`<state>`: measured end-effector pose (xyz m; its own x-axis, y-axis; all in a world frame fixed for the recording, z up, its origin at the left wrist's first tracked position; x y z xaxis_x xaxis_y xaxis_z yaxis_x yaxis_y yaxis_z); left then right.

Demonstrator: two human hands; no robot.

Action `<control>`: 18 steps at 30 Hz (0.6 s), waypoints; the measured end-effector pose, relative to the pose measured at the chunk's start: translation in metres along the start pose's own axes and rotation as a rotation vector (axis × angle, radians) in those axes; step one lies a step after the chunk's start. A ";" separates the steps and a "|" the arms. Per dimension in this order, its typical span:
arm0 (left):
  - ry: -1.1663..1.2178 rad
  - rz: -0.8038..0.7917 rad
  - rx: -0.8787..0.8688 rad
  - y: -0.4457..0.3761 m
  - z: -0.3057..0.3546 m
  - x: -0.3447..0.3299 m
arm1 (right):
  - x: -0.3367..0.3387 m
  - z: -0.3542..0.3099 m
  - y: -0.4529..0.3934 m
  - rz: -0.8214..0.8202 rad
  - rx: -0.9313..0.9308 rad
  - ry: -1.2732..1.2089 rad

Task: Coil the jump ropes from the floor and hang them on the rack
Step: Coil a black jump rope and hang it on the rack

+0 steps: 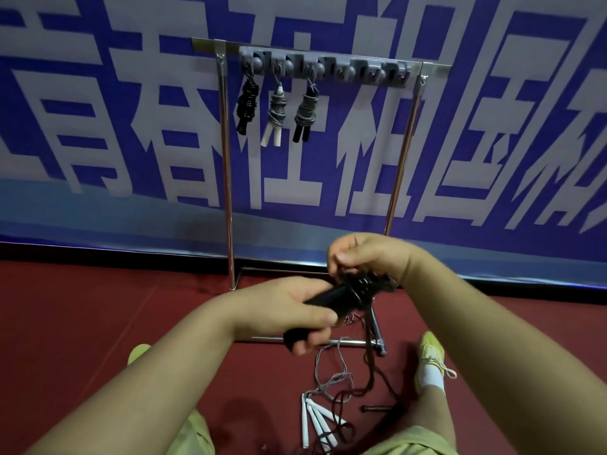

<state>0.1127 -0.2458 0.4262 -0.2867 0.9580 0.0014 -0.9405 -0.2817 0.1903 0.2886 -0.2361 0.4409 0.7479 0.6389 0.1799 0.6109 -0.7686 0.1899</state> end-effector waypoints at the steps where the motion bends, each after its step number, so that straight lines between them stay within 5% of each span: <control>1: 0.059 0.030 -0.051 0.001 -0.001 0.003 | 0.000 0.011 -0.001 0.058 0.009 -0.118; 4: 0.262 0.203 -0.124 -0.005 -0.011 0.014 | -0.014 0.033 -0.005 0.195 0.034 -0.403; 7: 0.361 0.453 -0.065 -0.015 -0.033 0.033 | -0.034 0.052 -0.008 0.421 -0.014 -0.206; 11: 0.044 0.557 0.079 -0.027 -0.058 0.046 | -0.051 0.066 -0.017 0.681 -0.225 0.188; 18: -0.703 0.682 0.218 -0.035 -0.048 0.046 | -0.048 0.059 -0.018 0.758 -0.439 0.037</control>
<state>0.1236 -0.1945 0.3725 -0.5129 0.4293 0.7434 -0.5412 -0.8339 0.1081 0.2566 -0.2546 0.3719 0.8983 -0.0324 0.4382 -0.2081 -0.9097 0.3594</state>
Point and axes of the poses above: each hand's wrist, its own y-axis away from the middle knuckle, its own x-axis out of the back of the hand, z = x × y, the point moved 2 cm from there along -y, towards the middle knuckle, and after that the axes turned 10 degrees about y, right-handed, at the moved point
